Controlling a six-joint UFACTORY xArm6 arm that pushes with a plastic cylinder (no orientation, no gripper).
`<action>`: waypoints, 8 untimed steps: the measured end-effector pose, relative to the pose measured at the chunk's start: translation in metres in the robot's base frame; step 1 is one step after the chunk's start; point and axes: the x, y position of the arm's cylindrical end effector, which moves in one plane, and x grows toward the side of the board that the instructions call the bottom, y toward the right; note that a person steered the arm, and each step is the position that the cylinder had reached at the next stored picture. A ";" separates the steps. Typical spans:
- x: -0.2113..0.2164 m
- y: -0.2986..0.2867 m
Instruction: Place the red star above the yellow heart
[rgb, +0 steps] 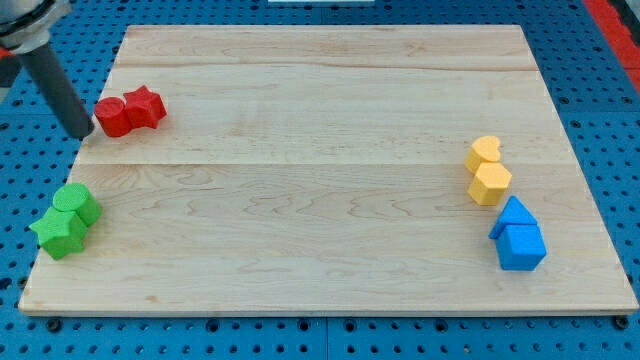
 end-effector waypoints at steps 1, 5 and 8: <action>-0.008 0.056; -0.115 0.096; -0.076 0.355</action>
